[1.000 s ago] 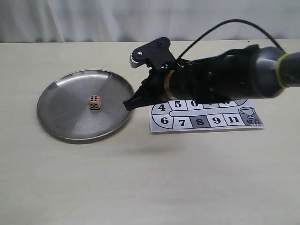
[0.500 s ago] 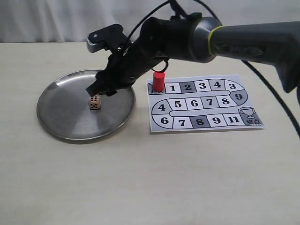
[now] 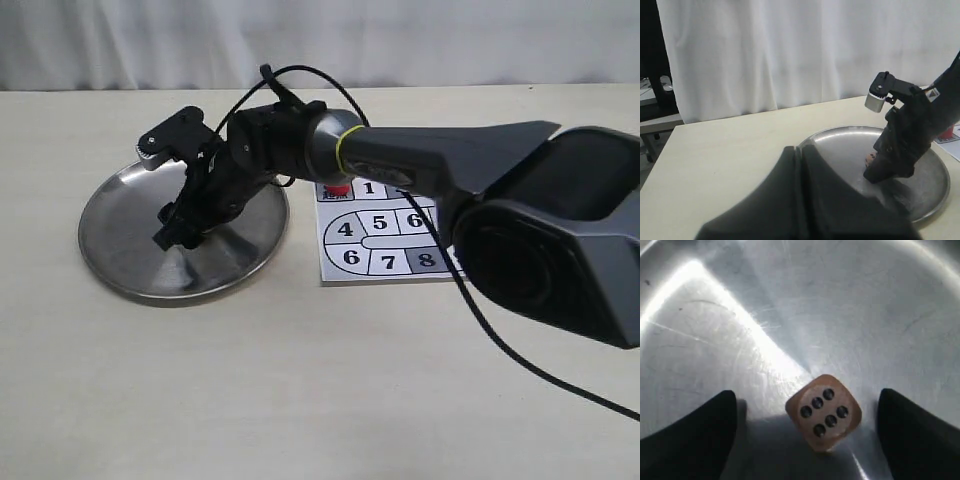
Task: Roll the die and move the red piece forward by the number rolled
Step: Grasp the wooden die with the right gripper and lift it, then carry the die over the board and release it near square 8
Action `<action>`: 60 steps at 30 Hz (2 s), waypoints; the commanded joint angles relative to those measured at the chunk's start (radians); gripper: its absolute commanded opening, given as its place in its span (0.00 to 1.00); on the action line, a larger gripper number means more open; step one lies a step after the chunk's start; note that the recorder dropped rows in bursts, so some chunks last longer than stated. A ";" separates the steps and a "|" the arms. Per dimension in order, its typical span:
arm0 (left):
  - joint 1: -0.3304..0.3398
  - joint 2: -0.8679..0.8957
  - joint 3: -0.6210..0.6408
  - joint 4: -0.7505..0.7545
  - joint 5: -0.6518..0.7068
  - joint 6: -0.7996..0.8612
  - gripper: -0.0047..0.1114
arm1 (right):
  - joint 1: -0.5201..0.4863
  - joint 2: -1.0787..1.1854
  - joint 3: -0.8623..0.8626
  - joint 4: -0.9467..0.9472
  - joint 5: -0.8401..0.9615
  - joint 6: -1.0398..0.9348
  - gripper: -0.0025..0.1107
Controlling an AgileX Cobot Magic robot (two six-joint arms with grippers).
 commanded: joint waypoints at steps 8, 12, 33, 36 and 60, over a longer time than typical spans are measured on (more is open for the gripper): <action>-0.008 -0.003 0.002 0.000 -0.008 -0.001 0.04 | -0.030 -0.132 -0.015 -0.047 0.133 0.032 0.06; -0.008 -0.003 0.002 0.000 -0.008 -0.001 0.04 | -0.092 -0.311 -0.015 -0.047 0.279 0.079 0.06; -0.008 -0.003 0.002 0.000 -0.008 -0.001 0.04 | -0.414 -0.529 0.583 -0.121 0.156 0.209 0.11; -0.008 -0.003 0.002 0.000 -0.008 -0.001 0.04 | -0.414 -0.528 0.583 -0.134 0.156 0.209 0.27; -0.008 -0.003 0.002 0.000 -0.008 -0.001 0.04 | -0.412 -0.534 0.583 -0.150 0.143 0.209 0.51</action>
